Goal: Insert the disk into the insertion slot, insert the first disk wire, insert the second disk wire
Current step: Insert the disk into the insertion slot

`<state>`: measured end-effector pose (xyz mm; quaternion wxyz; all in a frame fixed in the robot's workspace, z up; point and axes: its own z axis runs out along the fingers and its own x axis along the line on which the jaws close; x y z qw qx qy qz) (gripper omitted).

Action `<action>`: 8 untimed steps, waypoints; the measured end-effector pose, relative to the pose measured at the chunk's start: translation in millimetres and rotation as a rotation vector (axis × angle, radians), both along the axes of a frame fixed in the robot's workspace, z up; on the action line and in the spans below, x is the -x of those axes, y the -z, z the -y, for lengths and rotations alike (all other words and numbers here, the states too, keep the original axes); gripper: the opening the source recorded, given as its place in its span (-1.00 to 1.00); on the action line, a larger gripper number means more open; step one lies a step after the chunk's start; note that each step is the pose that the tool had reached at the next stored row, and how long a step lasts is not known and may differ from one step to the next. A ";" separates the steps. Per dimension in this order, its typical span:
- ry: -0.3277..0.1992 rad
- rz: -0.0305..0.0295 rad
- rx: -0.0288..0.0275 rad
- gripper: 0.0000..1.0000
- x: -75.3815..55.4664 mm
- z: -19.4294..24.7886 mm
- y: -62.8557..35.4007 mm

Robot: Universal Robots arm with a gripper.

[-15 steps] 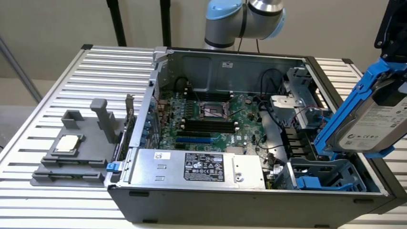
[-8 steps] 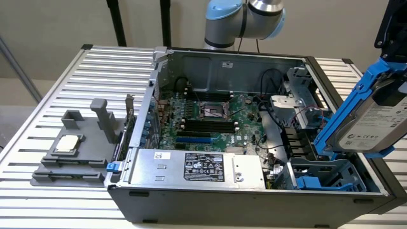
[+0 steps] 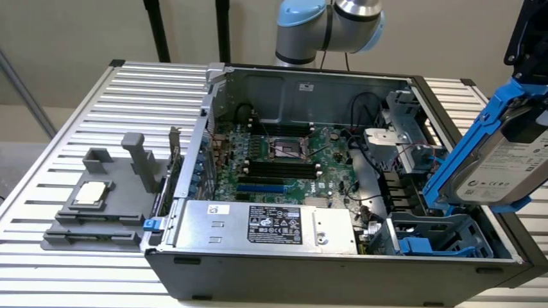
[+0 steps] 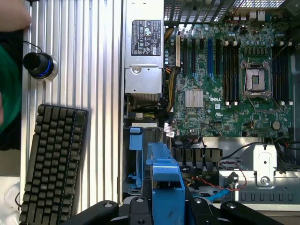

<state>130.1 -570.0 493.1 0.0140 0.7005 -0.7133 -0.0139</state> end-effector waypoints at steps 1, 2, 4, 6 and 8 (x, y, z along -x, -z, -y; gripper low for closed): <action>0.000 0.0000 0.0000 -0.35 0.0 0.0 0.0; 0.000 0.0000 0.0000 -0.35 0.0 0.0 0.0; 0.000 0.0000 -0.0001 -0.35 0.0 0.0 0.0; 0.000 0.0000 0.0000 -0.35 0.0 0.0 0.0; 0.000 0.0000 -0.0001 -0.35 0.0 0.0 0.0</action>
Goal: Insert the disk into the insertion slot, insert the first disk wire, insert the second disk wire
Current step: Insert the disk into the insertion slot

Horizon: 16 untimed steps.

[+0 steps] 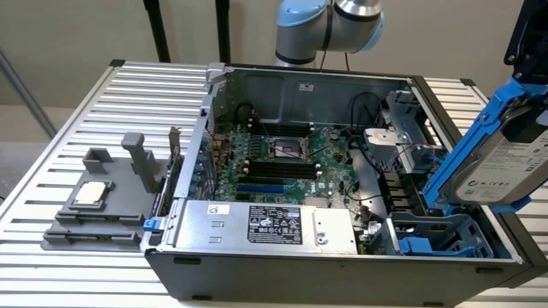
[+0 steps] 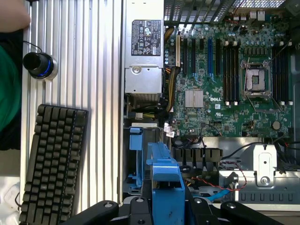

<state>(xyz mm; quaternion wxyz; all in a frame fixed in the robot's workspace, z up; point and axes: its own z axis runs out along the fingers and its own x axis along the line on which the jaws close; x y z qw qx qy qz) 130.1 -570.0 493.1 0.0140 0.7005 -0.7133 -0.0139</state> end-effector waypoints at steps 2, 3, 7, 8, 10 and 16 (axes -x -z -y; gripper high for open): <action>0.000 0.0000 -0.0001 -0.35 0.0 0.0 0.0; 0.000 0.0000 -0.0001 -0.35 0.0 0.0 0.0; 0.000 0.0000 0.0000 -0.35 0.0 0.0 0.0; 0.000 0.0000 -0.0001 -0.35 0.0 0.0 0.0; 0.000 0.0000 -0.0001 -0.35 0.0 0.0 0.0; 0.000 0.0000 -0.0001 -0.35 0.0 0.0 0.0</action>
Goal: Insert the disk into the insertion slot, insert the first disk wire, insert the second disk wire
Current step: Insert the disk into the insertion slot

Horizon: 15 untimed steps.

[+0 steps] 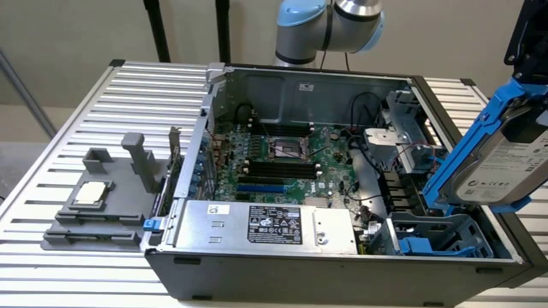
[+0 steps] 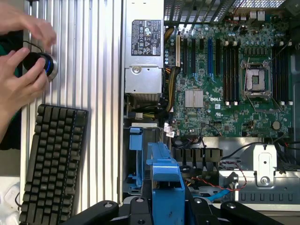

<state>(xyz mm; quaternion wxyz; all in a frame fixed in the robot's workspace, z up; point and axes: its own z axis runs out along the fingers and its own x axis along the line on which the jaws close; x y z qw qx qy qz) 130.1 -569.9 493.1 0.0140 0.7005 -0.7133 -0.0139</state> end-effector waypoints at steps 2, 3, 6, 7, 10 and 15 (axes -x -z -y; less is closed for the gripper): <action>0.000 0.0000 0.0000 -0.35 0.0 0.0 0.0; 0.000 0.0000 0.0000 -0.35 0.0 0.0 0.0; 0.000 0.0000 0.0000 -0.35 0.0 0.0 0.0; 0.000 0.0000 0.0001 -0.35 0.0 0.0 0.0; 0.000 -0.0003 0.0000 -0.35 0.1 0.1 0.7; 0.000 -0.0007 0.0003 -0.35 5.0 1.7 2.7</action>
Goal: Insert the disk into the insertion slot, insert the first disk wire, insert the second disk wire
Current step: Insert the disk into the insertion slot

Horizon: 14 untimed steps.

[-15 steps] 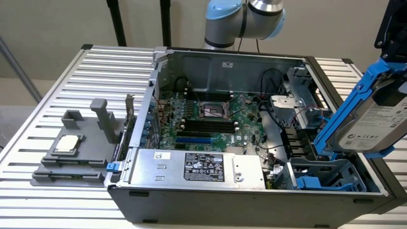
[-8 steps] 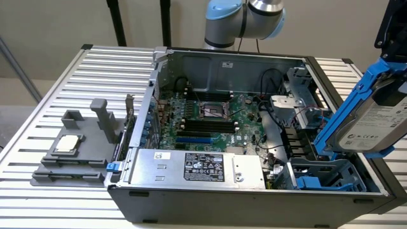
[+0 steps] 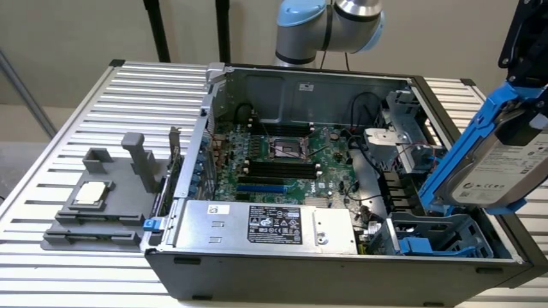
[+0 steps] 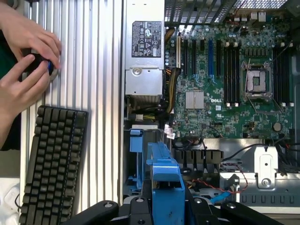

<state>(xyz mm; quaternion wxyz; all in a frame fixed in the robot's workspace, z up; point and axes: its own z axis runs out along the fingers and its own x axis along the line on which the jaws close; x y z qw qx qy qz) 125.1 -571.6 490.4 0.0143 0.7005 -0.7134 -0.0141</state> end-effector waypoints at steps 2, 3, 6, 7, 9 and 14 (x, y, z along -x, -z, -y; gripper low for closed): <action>0.000 -0.0018 0.0001 -0.35 1.5 1.5 1.1; 0.000 -0.0032 -0.0002 -0.35 1.8 2.4 1.9; 0.000 -0.0065 -0.0003 -0.35 3.3 5.3 4.6; 0.000 -0.0069 -0.0002 -0.35 3.8 6.2 5.6; 0.000 -0.0069 -0.0010 -0.35 4.6 7.6 7.4; 0.000 -0.0027 -0.0074 -0.35 10.5 10.9 11.1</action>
